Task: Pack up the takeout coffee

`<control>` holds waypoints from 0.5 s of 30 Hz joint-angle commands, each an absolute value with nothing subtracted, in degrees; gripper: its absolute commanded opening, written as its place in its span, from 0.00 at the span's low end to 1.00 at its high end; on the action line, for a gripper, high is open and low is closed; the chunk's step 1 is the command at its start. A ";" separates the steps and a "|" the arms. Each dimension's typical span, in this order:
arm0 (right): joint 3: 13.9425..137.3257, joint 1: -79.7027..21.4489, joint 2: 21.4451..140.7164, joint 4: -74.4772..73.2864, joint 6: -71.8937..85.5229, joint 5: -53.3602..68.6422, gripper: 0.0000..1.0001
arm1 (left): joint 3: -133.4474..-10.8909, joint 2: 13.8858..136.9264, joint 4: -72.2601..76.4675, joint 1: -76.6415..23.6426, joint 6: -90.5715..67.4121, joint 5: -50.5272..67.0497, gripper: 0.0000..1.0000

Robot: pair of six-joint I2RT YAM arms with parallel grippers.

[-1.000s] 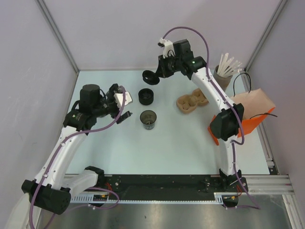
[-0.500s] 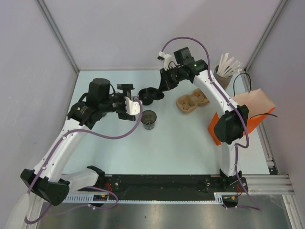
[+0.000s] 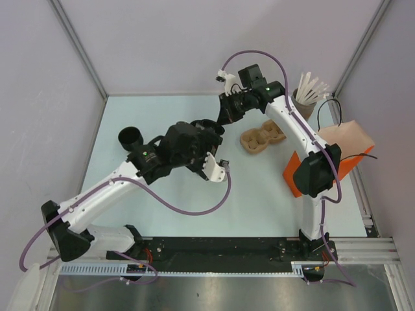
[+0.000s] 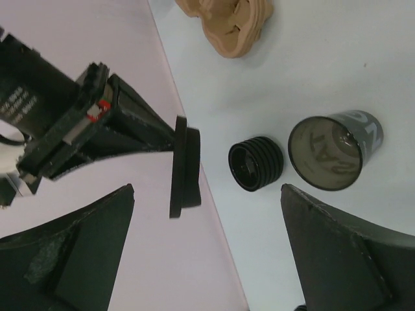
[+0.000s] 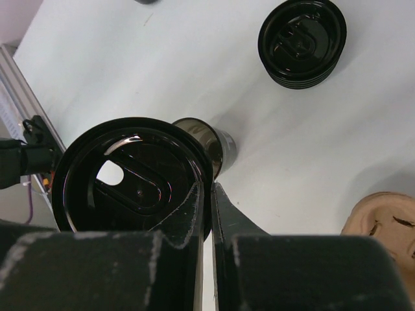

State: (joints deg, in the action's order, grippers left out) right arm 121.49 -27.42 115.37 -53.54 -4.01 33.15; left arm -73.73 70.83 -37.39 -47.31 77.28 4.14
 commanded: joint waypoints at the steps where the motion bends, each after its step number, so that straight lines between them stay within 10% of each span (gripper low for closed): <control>1: 121.38 -26.10 112.24 -51.42 -1.32 35.07 0.00 | -74.44 73.64 -31.47 -50.97 78.58 -4.73 1.00; 15: 120.76 -25.75 111.89 -52.12 -0.62 35.68 0.00 | -76.64 80.51 -27.33 -52.65 75.67 -10.46 0.75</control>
State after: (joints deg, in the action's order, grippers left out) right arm 120.75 -25.63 114.98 -52.84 -1.69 34.52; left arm -73.76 80.12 -29.47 -52.07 76.86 -8.29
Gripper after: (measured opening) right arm 0.067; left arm 0.786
